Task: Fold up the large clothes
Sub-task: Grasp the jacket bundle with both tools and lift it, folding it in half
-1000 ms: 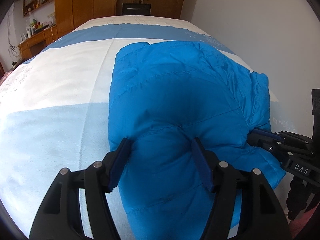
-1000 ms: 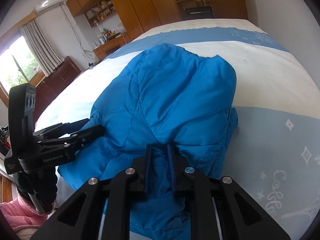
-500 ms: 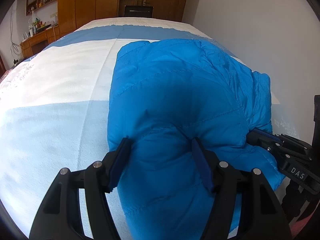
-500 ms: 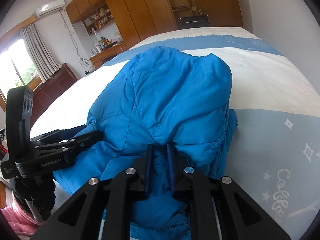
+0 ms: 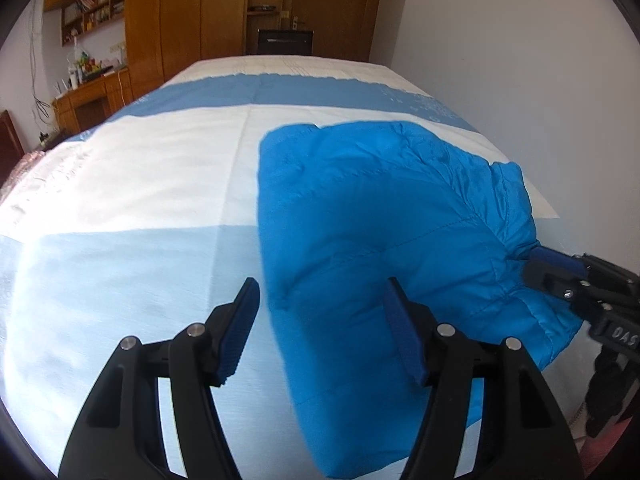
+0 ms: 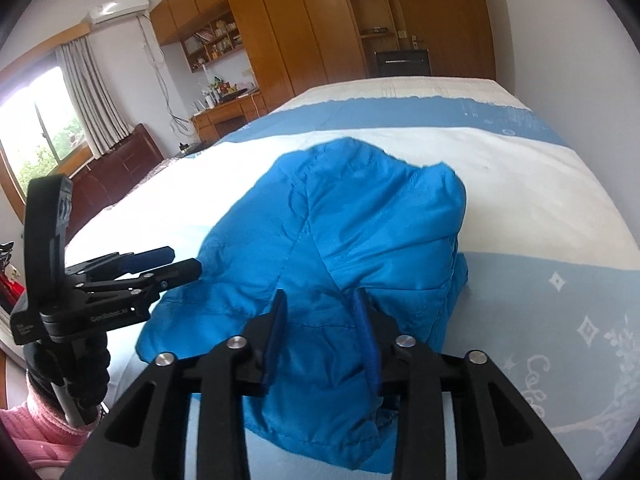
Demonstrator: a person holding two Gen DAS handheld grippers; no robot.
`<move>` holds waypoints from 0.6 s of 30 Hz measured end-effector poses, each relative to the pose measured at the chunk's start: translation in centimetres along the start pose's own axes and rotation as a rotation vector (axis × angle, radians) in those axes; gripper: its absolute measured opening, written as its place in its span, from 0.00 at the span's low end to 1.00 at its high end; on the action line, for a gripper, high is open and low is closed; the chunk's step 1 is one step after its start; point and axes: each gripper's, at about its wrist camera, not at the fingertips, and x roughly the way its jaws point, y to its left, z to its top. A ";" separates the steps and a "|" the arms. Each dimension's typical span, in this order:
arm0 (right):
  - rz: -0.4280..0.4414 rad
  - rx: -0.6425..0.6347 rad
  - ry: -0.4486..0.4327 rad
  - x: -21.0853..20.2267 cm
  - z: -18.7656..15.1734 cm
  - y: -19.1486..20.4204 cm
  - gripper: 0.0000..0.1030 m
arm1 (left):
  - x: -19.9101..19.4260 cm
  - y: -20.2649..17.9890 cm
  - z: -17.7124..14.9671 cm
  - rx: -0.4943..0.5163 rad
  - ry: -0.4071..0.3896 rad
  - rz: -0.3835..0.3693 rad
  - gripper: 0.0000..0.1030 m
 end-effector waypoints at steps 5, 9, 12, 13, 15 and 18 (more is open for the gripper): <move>-0.045 0.002 -0.040 -1.5 1.4 -0.8 0.70 | -0.9 1.0 0.9 0.001 -0.021 0.004 0.75; -0.050 0.049 -0.029 -1.4 2.7 -2.7 0.80 | -0.8 1.9 1.4 -0.001 -0.002 -0.027 0.78; -0.012 0.119 0.007 -0.6 3.2 -4.6 0.82 | -0.2 2.7 1.7 -0.020 0.026 -0.067 0.81; 0.016 0.147 0.025 -0.2 3.4 -5.4 0.84 | 0.0 2.8 1.8 -0.023 0.033 -0.076 0.82; 0.060 0.197 0.056 0.7 3.5 -6.6 0.85 | 0.9 3.2 2.1 -0.031 0.056 -0.102 0.82; 0.121 0.266 0.104 2.1 3.2 -8.0 0.86 | 2.1 3.3 2.2 -0.035 0.088 -0.136 0.83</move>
